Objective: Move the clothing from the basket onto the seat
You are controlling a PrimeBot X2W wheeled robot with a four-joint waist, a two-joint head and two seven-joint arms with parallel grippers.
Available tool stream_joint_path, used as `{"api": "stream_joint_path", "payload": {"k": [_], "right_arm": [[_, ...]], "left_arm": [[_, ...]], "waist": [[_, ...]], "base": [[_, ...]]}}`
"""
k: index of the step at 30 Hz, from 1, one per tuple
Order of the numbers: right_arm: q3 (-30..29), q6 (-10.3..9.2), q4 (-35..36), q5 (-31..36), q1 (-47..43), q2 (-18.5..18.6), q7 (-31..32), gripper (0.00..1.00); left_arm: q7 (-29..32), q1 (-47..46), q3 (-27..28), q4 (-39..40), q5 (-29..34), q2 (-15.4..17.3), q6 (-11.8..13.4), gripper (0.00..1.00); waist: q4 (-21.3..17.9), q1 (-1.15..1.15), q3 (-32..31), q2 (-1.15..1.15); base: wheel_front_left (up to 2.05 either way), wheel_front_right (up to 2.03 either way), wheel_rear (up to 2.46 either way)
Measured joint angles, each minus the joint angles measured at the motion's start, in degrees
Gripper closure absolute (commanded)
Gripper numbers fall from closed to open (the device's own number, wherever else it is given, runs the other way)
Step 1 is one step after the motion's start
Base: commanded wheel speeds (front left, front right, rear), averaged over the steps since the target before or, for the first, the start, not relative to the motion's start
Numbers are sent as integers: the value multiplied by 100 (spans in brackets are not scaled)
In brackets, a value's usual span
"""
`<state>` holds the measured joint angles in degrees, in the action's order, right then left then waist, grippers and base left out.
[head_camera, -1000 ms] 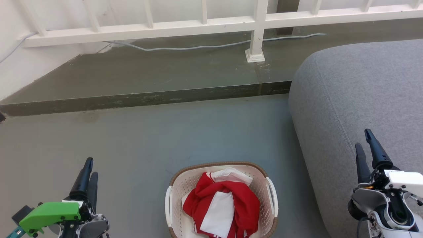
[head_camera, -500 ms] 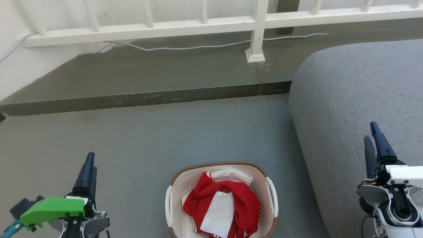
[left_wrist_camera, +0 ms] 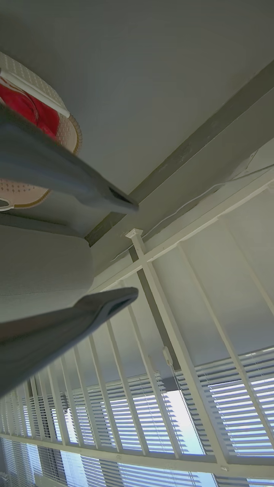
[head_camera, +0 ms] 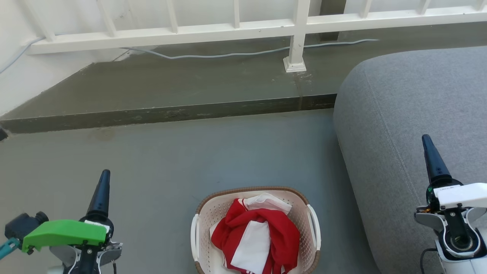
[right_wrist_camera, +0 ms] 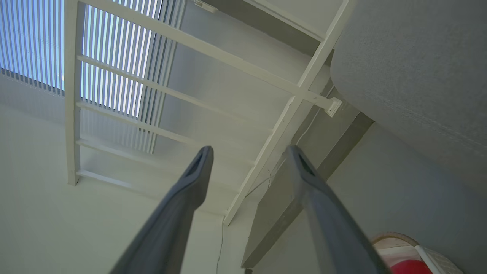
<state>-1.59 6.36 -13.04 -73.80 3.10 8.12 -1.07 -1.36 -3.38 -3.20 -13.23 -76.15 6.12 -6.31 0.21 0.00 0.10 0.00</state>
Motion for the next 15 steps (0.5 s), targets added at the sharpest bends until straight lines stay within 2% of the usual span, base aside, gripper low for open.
{"api": "stream_joint_path", "payload": {"k": [15], "right_arm": [[497,-259,158,1493,1,279,-276,0]], "left_arm": [[-280,-92,-449,267,1594,224,361,0]], "waist": [[26,0,-19,0]], "base": [[0,0,0]]}}
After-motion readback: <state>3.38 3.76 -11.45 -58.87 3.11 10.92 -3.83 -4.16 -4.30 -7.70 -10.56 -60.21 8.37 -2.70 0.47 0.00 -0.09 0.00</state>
